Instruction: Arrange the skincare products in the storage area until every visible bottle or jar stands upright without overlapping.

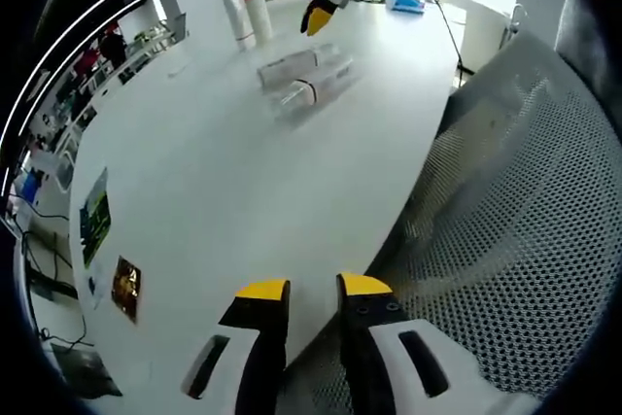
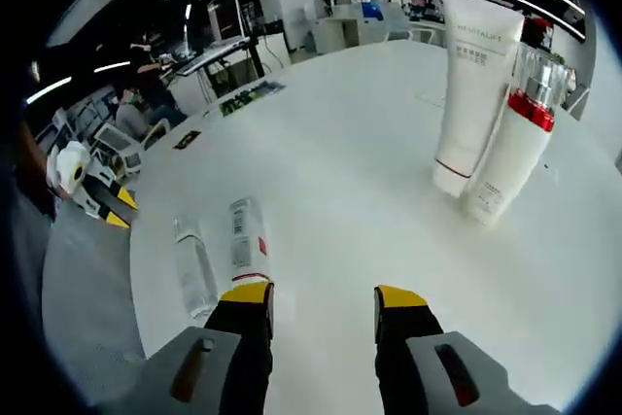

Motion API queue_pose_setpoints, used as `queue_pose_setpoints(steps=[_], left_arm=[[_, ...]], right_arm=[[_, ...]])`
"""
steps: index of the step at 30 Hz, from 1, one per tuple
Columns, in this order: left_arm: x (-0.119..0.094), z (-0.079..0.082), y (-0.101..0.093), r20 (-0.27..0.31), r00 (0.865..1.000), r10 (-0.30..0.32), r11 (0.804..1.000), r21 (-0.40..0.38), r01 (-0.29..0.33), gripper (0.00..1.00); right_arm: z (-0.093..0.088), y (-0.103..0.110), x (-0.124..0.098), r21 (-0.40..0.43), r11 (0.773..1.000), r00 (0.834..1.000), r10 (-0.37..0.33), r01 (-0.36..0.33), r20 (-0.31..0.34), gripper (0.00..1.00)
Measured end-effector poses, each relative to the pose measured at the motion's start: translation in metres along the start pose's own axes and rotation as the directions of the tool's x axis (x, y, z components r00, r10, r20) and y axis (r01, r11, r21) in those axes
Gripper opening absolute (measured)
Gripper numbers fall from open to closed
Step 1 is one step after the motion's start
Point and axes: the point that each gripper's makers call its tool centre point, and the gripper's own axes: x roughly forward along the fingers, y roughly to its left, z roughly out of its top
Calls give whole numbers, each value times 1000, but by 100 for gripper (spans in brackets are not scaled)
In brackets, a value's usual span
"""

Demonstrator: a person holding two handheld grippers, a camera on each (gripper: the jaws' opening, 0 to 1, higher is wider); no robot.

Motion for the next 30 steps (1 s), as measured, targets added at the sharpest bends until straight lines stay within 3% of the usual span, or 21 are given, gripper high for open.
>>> queue_pose_setpoints(steps=[3,12,23,24,25,28,30], left_arm=[[-1,2,0,10,1000,1,1000,8,-1,16],[-3,8,-1,37,999,6,1000,29,-7,15],[-5,14,0,64,998,13,998,54,-17,13],[-5,14,-1,66,998,13,998,56,-17,13],[-5,15,-1,69,998,13,998,57,-17,13],[-6,16,-1,72,997,14,998,59,-18,12],[-6,16,-1,73,997,13,998,62,-18,12]], right_arm=[[3,14,6,-83,997,1000,6,-8,-23,33],[-1,39,21,-143,989,995,33,-46,-98,31],[-31,43,32,-230,973,967,-45,-15,-252,20],[-28,38,32,-242,970,970,-77,20,-229,18],[-29,40,33,-236,972,969,-62,4,-238,14],[-25,38,33,-225,974,970,-75,22,-229,13],[-25,40,32,-268,963,968,-94,30,-232,13]])
